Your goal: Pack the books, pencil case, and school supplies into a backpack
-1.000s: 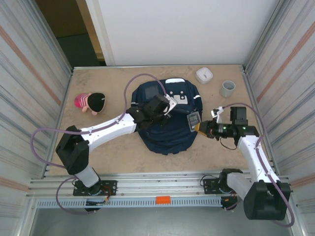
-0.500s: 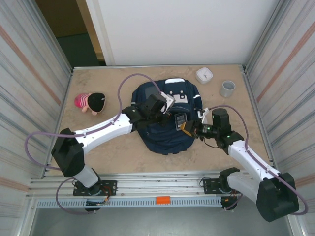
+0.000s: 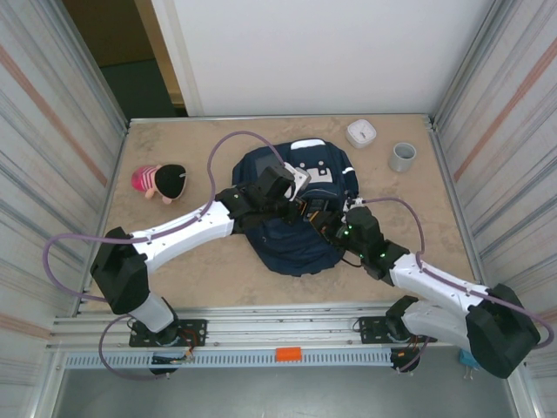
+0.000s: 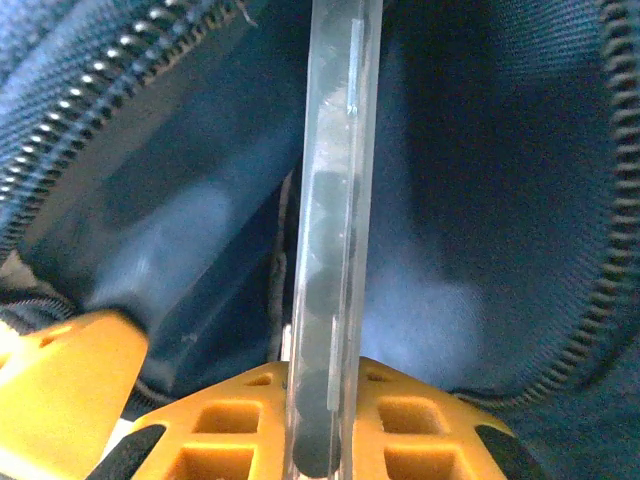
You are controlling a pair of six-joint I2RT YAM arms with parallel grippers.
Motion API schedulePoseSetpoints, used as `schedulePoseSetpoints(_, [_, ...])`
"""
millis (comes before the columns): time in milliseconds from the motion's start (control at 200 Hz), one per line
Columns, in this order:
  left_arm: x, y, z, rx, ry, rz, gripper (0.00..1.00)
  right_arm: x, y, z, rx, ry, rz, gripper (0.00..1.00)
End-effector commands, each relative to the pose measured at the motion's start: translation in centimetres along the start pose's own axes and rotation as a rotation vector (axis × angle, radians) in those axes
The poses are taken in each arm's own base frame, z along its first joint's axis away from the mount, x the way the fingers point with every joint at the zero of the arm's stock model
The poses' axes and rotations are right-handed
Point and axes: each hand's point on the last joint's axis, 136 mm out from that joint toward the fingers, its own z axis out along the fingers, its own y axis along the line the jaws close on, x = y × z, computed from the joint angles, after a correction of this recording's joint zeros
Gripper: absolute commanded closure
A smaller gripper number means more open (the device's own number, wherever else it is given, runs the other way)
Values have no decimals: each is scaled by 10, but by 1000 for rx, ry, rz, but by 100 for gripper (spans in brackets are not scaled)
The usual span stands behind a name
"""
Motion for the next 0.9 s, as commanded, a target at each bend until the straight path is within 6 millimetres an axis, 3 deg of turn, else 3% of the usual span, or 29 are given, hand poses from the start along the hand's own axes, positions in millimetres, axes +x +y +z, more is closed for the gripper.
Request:
schedulePoseSetpoints(0, [-37,-20,-30,87,-142,-35,100,-19,12,7,-17,-150,31,87])
schedulePoseSetpoints(296, [-42,-30,-30,145,-160,-64,100,9,22,57,-27,-43,44,77])
schedulePoseSetpoints(451, [-38,-23,-30,111,-151,-50,100,29,15,62,-3,28,29,69])
schedulePoseSetpoints(626, [-31,-12,-30,83,-142,-64,100,40,-1,48,50,114,-7,47])
schedulePoseSetpoints(897, [-19,7,-24,48,-120,-86,100,29,-16,-9,124,169,-140,41])
